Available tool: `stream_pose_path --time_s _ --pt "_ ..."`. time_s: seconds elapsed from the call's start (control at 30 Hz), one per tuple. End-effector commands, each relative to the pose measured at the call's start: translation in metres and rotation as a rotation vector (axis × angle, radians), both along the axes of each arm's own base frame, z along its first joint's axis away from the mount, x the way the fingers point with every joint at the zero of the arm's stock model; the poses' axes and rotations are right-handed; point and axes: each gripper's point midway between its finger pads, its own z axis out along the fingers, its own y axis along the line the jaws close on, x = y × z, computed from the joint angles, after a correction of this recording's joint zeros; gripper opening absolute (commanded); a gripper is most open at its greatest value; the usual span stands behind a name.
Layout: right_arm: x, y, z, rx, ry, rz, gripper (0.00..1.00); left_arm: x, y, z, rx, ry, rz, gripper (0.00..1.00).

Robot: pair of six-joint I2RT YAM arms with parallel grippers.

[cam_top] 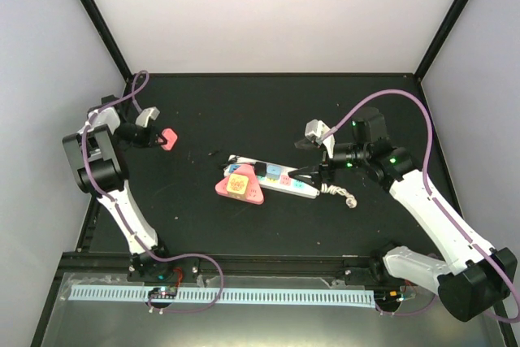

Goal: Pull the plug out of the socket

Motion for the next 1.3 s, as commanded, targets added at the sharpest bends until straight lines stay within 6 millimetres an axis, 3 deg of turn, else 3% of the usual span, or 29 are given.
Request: stream_pose_path --time_s 0.0,0.17,0.53,0.87,1.07,1.27 --pt "0.001 0.0 -0.001 0.003 -0.011 0.002 1.0 0.01 0.003 0.004 -0.008 -0.018 -0.007 0.13" --pt "0.0 0.0 0.0 0.004 -0.012 0.003 1.0 0.01 0.005 0.002 0.002 -0.011 -0.001 0.26" --pt "-0.001 -0.001 0.0 0.006 -0.015 0.005 1.0 0.011 0.013 0.005 0.049 -0.01 0.02 0.39" --pt "-0.003 -0.001 -0.001 0.008 -0.018 0.005 1.0 0.014 -0.002 0.018 0.013 -0.047 -0.021 0.36" --pt "-0.003 -0.002 -0.004 0.004 -0.018 0.005 1.0 0.011 -0.015 0.043 0.06 -0.126 -0.069 0.49" --pt "0.001 -0.002 -0.012 -0.023 -0.013 -0.003 1.0 0.003 -0.05 0.08 0.129 -0.227 -0.199 0.63"
